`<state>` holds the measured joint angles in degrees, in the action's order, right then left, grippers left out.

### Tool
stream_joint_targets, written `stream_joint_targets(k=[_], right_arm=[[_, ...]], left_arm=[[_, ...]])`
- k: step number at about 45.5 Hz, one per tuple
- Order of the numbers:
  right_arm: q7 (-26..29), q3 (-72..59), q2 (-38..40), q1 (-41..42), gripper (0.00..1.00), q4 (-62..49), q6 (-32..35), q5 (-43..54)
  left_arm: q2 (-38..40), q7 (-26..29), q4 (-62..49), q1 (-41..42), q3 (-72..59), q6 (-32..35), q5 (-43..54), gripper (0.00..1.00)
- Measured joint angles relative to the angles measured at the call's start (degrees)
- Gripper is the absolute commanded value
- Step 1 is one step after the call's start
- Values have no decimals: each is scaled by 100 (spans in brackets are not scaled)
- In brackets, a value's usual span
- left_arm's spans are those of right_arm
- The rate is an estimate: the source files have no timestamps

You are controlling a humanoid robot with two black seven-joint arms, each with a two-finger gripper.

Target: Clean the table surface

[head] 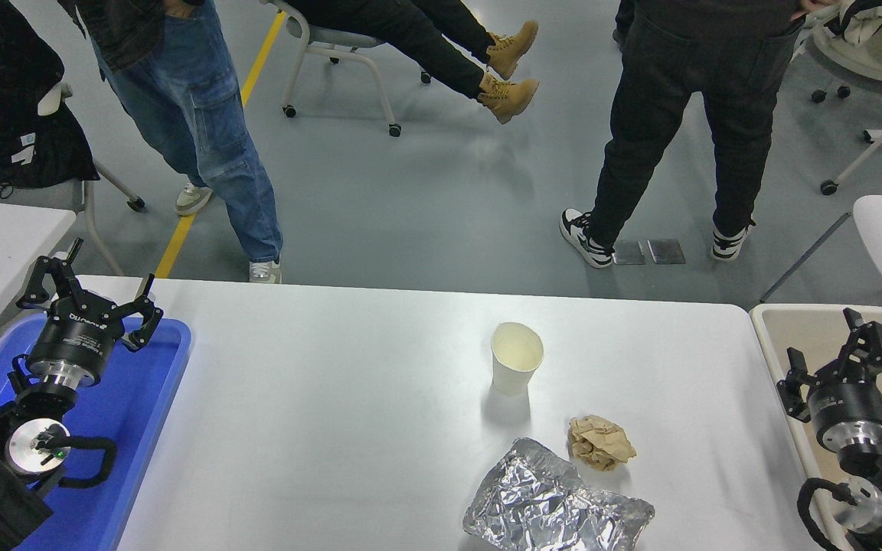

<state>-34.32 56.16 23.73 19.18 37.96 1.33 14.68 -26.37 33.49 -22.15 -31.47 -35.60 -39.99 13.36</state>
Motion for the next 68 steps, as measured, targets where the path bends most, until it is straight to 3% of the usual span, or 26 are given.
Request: stream_joint_targets(k=[11, 20, 31, 42, 56, 68], right_arm=[[153, -458, 378, 431, 99, -8, 4, 17], [546, -2409, 1020, 1449, 99, 39, 79, 28], [890, -4585, 1631, 2826, 99, 75, 637, 320], [1000, -5769, 1900, 4047, 99, 158, 1449, 1867], [1037, -6205, 1946, 5193, 99, 1023, 2254, 4275], [1058, -6629, 1308, 5999, 99, 1747, 2611, 5644]], left_arm=[[0, 0, 0, 0, 0, 0, 0, 100], [0, 0, -1, -1, 0, 0, 0, 100], [0, 0, 0, 0, 0, 0, 0, 100], [0, 0, 0, 0, 0, 0, 0, 100], [0, 0, 0, 0, 0, 0, 0, 100], [-1, 0, 1, 0, 0, 0, 0, 100]])
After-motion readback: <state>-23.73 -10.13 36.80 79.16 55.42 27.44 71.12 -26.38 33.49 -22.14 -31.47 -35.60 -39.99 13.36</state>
